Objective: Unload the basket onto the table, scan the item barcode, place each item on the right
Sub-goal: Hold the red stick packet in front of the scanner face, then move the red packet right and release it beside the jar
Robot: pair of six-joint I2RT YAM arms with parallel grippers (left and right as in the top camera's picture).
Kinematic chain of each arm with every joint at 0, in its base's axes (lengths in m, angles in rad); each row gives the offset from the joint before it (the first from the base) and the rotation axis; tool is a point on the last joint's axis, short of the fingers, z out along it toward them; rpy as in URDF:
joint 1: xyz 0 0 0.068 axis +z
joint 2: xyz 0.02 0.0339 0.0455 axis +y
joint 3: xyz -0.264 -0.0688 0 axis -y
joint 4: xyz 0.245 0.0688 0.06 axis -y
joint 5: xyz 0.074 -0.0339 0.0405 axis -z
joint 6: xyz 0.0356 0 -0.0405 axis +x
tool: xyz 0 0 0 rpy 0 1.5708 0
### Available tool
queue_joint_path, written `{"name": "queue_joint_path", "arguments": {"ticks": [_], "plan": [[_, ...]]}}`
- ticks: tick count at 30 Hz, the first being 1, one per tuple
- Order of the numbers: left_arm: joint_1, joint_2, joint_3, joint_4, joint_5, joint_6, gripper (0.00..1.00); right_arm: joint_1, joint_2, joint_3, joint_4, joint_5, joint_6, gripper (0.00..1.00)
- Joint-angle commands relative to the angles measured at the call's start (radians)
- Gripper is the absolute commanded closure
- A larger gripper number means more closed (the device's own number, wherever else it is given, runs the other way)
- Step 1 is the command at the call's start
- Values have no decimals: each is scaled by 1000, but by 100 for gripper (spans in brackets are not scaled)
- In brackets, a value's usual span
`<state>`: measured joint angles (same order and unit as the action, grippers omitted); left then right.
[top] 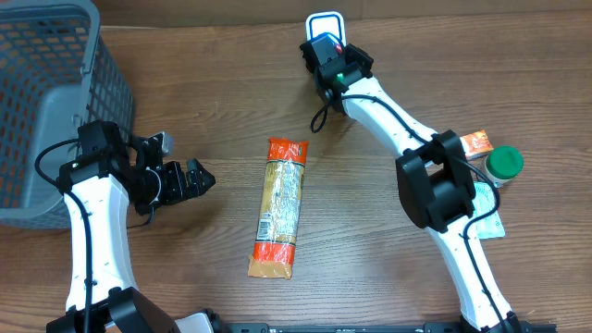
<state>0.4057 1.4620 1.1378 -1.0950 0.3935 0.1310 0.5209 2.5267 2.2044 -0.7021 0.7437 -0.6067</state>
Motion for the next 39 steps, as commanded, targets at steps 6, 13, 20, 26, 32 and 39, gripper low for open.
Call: {"name": "queue_joint_path", "arguments": {"ticks": [6, 13, 20, 26, 32, 39], "plan": [[-7, 4, 1, 1, 15, 15, 0, -41, -346, 9, -325, -419, 436, 96], [-7, 4, 1, 1, 15, 15, 0, -147, -463, 9, -665, -543, 619, 96], [-7, 4, 1, 1, 14, 15, 0, -264, -477, 1, -887, -703, 619, 96], [-7, 4, 1, 1, 15, 15, 0, -316, -477, -68, -966, -708, 619, 96], [-7, 4, 1, 1, 14, 15, 0, -320, -477, -198, -953, -684, 664, 96], [-7, 4, 1, 1, 15, 15, 0, -320, -477, -392, -856, -599, 739, 96]]}}
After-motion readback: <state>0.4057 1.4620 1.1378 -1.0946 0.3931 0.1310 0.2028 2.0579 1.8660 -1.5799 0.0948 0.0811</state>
